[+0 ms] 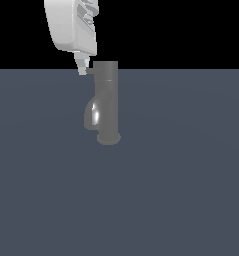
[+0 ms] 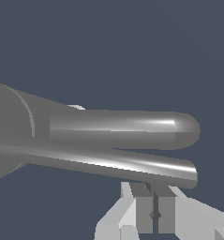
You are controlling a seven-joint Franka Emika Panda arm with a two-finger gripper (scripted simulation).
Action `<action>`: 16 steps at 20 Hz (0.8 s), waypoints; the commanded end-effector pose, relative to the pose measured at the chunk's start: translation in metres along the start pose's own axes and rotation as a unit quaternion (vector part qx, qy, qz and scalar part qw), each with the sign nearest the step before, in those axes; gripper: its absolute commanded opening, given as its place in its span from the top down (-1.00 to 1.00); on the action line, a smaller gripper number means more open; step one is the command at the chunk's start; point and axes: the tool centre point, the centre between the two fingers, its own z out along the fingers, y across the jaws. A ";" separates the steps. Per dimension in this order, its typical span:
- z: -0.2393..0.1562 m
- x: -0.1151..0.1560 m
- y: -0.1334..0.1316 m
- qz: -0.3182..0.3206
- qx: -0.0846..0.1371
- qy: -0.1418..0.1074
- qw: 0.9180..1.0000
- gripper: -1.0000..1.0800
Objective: Turn on the faucet by rotating a designated handle.
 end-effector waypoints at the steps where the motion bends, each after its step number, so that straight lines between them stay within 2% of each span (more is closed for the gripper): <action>1: 0.000 0.025 -0.002 0.008 0.000 0.001 1.000 1.00; 12: 0.000 0.098 -0.005 0.011 -0.001 0.001 1.000 1.00; 13: 0.000 0.098 -0.005 0.011 -0.001 0.001 1.000 1.00; 14: 0.000 0.074 -0.004 -0.006 0.000 0.000 1.000 1.00; 16: 0.000 0.080 -0.010 -0.005 0.000 0.000 1.000 1.00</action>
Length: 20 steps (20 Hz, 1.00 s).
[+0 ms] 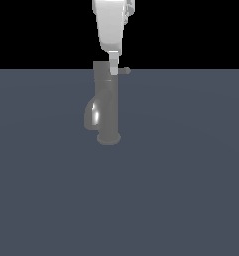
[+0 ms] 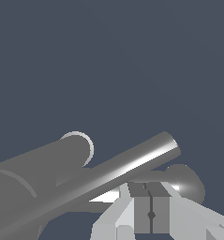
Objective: Turn on the faucet by rotating a designated handle.
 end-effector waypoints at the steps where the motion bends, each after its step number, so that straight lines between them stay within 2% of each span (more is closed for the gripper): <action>1: 0.000 0.008 -0.005 0.003 0.000 0.000 1.000 1.00; 20: 0.000 0.063 -0.053 0.012 0.000 0.001 1.000 1.00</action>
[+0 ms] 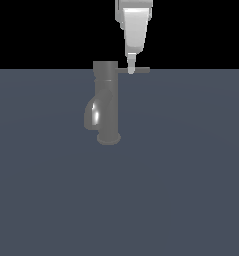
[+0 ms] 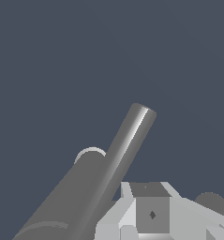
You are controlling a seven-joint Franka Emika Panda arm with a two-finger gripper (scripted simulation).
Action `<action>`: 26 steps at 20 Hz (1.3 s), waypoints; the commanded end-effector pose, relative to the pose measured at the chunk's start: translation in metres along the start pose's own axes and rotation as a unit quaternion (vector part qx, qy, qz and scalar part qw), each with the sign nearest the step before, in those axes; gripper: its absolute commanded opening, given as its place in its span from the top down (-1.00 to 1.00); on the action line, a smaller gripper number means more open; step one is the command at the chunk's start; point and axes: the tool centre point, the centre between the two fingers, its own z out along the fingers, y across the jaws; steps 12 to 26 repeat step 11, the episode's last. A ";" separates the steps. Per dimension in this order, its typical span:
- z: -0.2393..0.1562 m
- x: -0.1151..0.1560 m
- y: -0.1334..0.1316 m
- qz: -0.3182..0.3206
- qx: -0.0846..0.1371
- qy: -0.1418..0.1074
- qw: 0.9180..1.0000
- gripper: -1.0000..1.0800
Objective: Turn on the faucet by rotating a designated handle.
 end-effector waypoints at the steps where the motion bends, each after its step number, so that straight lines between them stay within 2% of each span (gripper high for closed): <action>1: 0.000 0.022 -0.007 0.013 0.001 0.002 1.000 1.00; 10: 0.000 0.046 -0.027 0.017 0.001 0.002 1.000 1.00; 26: 0.000 0.046 -0.027 0.017 0.001 0.002 1.000 1.00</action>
